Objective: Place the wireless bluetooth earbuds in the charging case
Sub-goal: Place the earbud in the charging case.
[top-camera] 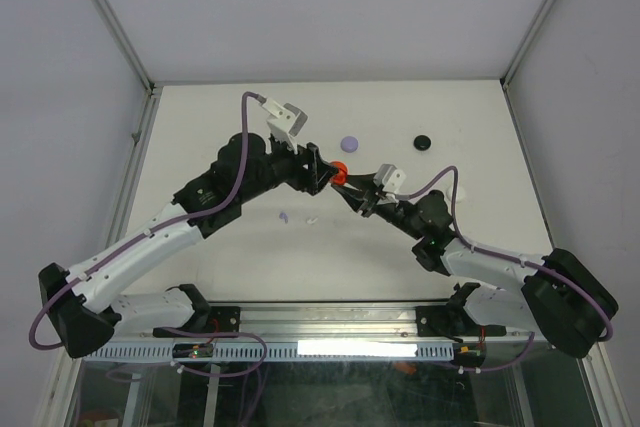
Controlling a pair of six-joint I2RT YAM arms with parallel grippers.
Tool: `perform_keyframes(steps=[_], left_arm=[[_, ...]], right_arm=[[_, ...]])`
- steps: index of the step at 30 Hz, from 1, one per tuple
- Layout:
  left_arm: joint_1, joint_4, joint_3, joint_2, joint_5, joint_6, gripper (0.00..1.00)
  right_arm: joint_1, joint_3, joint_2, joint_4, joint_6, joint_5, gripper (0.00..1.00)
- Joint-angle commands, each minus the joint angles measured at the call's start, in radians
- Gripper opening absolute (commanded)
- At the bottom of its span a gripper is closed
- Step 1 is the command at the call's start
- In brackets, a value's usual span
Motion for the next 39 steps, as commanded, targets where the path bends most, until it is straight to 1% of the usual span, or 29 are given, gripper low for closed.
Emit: perform_keyframes(steps=[1, 5, 10, 18, 23, 29, 34, 37, 39], left_arm=[[-0.025, -0.001, 0.032, 0.034, -0.081, -0.019, 0.67], [-0.044, -0.015, 0.04, 0.073, -0.163, -0.015, 0.68], [-0.059, -0.019, 0.056, 0.11, -0.194, -0.015, 0.68], [-0.06, -0.034, 0.027, 0.081, -0.238, -0.033, 0.68], [-0.059, -0.034, 0.013, 0.041, -0.182, -0.044, 0.69], [-0.04, -0.026, 0.016, 0.003, -0.076, -0.045, 0.72], [-0.028, -0.032, 0.012, -0.012, -0.087, -0.05, 0.71], [0.003, -0.032, 0.014, -0.011, -0.033, -0.068, 0.7], [0.048, -0.029, 0.017, -0.01, 0.039, -0.082, 0.7]], right_arm=[[-0.003, 0.046, 0.001, 0.036, 0.012, 0.005, 0.0], [-0.003, 0.048, 0.003, 0.035, 0.012, 0.008, 0.0], [-0.003, 0.047, 0.009, 0.039, 0.013, 0.004, 0.0], [-0.003, 0.037, 0.0, 0.048, 0.01, 0.014, 0.0], [-0.002, 0.031, -0.001, 0.052, 0.01, 0.012, 0.0], [-0.003, 0.028, -0.01, 0.053, 0.011, 0.004, 0.0], [-0.003, 0.031, -0.012, 0.049, 0.012, -0.001, 0.0], [-0.003, 0.031, -0.011, 0.048, 0.012, -0.034, 0.0], [-0.003, 0.036, -0.01, 0.04, 0.014, -0.07, 0.0]])
